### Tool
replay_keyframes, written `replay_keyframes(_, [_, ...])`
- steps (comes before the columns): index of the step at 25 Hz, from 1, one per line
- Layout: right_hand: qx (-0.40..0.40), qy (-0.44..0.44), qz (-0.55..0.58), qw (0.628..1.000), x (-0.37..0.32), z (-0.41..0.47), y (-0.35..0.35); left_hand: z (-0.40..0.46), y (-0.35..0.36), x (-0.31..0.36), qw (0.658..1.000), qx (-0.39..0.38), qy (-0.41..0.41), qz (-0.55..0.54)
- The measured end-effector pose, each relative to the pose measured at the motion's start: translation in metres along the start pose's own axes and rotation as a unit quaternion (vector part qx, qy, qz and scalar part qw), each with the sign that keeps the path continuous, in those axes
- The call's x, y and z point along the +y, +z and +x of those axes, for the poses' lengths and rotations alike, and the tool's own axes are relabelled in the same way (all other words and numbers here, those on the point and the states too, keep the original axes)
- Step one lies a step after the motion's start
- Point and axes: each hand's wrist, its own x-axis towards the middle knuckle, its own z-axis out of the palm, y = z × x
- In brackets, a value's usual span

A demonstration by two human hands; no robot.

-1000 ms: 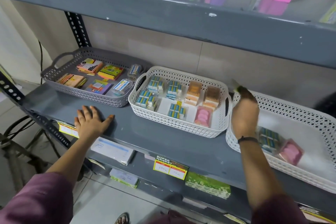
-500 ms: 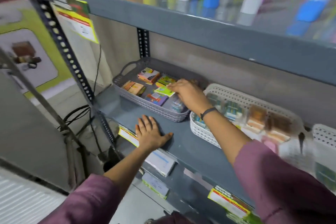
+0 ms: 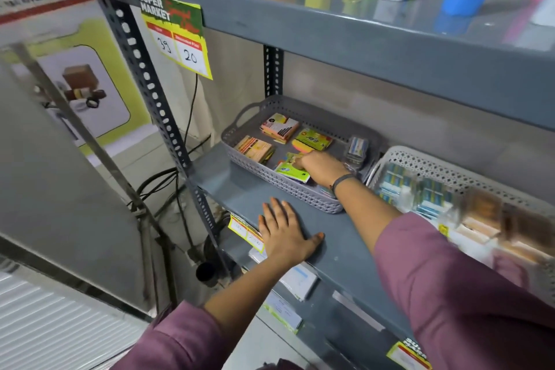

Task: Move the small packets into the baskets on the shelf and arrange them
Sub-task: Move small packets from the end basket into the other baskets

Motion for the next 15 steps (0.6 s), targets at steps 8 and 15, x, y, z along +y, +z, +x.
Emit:
replay_keyframes(8, [0.193,0.012,0.269,0.944,0.030,-0.093,-0.012,-0.037,0.018,0.043,0.999,0.030,0.028,-0.019])
replay_keyframes(15, [0.378,0.227,0.204,0.874,0.156,-0.290,-0.001,-0.105,0.078,0.136,0.994,0.026,0.098,0.027])
